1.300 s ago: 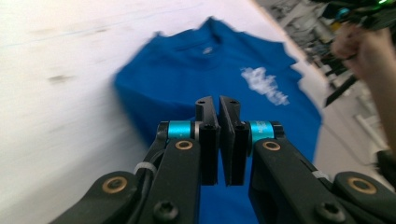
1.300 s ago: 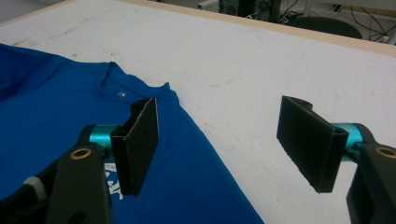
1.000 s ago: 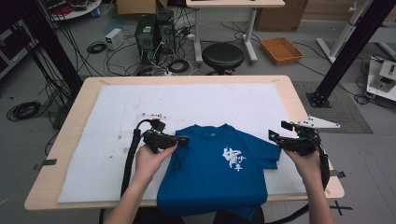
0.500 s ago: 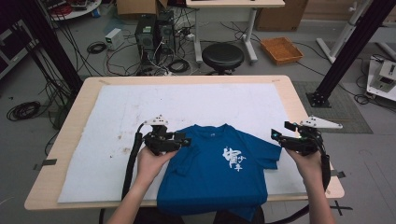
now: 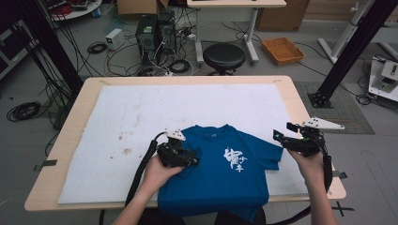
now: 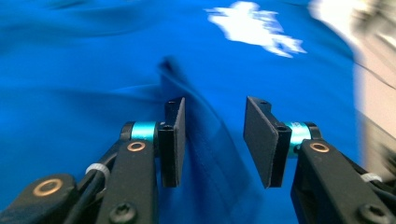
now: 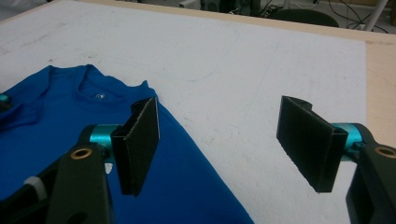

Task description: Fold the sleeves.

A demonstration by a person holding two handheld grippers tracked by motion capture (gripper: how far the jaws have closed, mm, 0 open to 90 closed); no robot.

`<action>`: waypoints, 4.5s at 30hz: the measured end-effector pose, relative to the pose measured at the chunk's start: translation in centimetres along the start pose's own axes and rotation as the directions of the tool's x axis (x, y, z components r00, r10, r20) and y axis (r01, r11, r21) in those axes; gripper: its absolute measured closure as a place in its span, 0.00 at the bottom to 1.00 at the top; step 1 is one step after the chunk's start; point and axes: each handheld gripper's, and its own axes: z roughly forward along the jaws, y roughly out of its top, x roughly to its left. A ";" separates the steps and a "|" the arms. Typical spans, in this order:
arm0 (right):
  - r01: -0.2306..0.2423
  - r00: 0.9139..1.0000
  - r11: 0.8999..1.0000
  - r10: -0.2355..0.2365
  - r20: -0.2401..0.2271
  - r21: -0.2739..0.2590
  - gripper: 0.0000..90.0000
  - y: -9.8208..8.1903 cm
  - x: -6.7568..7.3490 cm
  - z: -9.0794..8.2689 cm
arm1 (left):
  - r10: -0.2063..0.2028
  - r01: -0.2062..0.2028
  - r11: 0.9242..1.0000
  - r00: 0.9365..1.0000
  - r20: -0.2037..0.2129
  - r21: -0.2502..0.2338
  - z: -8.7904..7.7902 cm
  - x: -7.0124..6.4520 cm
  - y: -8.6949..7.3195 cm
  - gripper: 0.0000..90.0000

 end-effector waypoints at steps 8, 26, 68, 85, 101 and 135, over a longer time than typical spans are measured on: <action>0.000 1.000 1.000 0.000 0.003 -0.001 0.33 0.0 0.0 0.0 | 0.054 -0.056 0.998 0.998 -0.034 -0.038 -1.2 -0.3 0.1 0.59; -0.029 0.999 1.000 0.028 0.029 0.010 0.35 -0.7 -0.8 0.2 | -0.118 0.087 0.992 0.879 -0.463 -0.088 -2.3 4.0 -0.2 0.99; -0.176 0.984 0.950 0.169 0.051 0.256 0.99 -5.1 -3.3 2.6 | -0.291 0.109 0.897 0.876 -0.386 -0.429 -15.5 5.1 -6.7 0.52; 0.080 0.997 0.975 -0.077 -0.024 0.206 1.00 1.5 8.0 3.1 | -0.249 0.092 0.912 0.899 -0.359 -0.400 -14.3 4.9 -5.9 0.52; 0.162 0.982 0.971 -0.141 -0.127 0.175 0.79 1.8 13.0 6.4 | -0.240 0.098 0.919 0.908 -0.345 -0.382 -13.5 4.8 -5.8 0.51; 0.268 0.938 0.951 -0.222 -0.265 0.151 0.77 -4.1 10.9 1.6 | -0.222 0.098 0.929 0.919 -0.325 -0.357 -12.3 4.6 -5.4 0.49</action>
